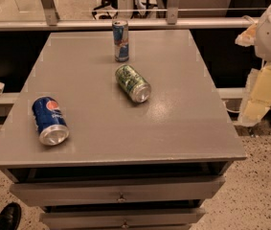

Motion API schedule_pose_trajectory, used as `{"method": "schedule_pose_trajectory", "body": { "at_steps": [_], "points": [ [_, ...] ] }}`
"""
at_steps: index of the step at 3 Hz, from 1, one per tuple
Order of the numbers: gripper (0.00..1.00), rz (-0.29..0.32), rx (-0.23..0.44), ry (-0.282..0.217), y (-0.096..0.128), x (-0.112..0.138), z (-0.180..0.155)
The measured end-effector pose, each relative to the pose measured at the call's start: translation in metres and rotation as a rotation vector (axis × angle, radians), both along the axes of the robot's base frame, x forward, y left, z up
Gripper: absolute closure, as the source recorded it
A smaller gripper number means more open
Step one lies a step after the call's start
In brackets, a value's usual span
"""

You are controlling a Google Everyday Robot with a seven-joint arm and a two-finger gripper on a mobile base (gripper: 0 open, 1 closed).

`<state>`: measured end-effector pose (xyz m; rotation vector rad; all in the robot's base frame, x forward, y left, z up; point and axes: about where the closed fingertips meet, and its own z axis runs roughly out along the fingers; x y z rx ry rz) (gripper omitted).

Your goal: Place green can upright

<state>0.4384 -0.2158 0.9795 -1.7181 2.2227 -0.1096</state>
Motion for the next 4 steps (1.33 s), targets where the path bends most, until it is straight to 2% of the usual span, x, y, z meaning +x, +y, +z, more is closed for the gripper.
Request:
{"method": "schedule_pose_trajectory", "body": {
  "at_steps": [1,2,3,4],
  "points": [
    [0.0,0.0,0.0,0.0,0.0,0.0,0.0],
    [0.0,-0.023,0.053,-0.014,0.026,0.033,-0.013],
    [0.0,-0.067,0.112,-0.006,0.052,0.059,-0.025],
    [0.0,-0.094,0.175,0.029,0.102,0.072,-0.034]
  ]
}}
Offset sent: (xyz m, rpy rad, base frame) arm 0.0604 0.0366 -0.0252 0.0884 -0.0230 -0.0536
